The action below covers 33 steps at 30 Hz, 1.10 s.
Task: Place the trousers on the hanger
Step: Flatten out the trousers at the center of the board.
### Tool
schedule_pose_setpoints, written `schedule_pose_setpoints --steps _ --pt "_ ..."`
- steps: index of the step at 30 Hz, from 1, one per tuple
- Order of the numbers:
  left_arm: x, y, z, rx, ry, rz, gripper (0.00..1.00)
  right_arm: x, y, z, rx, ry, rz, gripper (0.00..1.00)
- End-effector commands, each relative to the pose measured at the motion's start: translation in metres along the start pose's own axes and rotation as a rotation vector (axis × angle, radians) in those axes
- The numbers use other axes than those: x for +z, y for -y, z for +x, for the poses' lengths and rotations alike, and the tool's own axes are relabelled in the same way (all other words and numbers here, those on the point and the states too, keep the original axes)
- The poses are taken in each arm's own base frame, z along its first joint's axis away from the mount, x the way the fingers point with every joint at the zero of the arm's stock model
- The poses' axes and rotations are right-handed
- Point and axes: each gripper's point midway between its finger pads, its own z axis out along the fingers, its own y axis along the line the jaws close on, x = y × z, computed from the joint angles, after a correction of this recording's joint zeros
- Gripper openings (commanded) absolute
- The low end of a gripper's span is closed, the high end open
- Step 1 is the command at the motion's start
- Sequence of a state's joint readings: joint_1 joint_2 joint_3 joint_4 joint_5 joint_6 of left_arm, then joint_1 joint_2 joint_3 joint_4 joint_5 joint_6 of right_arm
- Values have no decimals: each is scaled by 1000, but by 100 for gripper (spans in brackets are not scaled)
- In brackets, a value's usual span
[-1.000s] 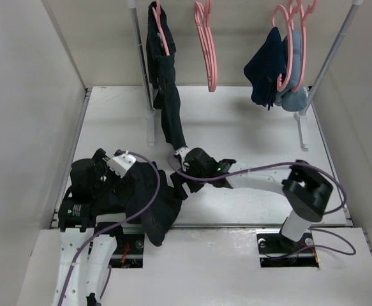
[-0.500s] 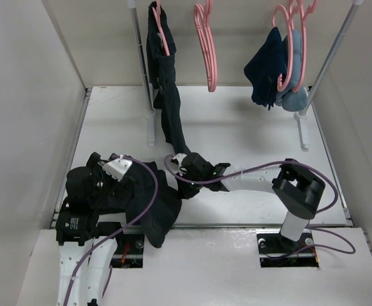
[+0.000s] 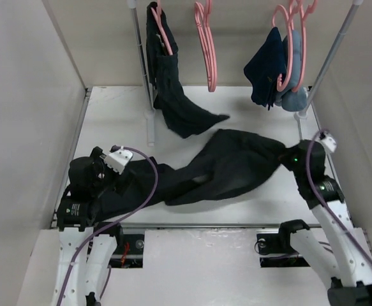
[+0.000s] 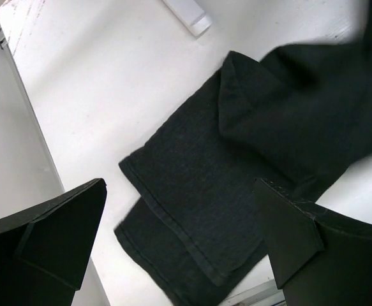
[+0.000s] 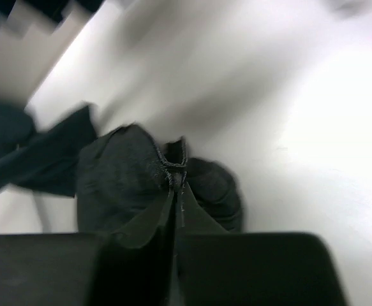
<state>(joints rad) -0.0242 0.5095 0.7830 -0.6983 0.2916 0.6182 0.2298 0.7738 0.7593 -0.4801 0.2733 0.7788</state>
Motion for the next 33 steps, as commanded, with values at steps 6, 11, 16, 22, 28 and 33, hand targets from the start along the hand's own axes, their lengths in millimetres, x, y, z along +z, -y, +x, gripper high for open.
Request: schedule_pose_setpoints --steps 6,11,16,22,28,33 --pt "13 -12 8 54 -68 -16 100 -28 90 -38 151 209 366 98" --pt "33 -35 66 71 -296 -150 100 4 61 -33 -84 58 273 100" --pt "54 -39 86 68 -367 -163 100 38 30 -19 -241 -71 228 100" --pt "80 -42 99 22 -423 -161 97 104 16 6 -327 -217 231 100" --pt "94 -56 112 -36 -470 -199 97 172 4 21 -408 -300 287 100" --pt "114 -72 116 -77 -499 -205 97 217 3 11 -398 -274 343 100"
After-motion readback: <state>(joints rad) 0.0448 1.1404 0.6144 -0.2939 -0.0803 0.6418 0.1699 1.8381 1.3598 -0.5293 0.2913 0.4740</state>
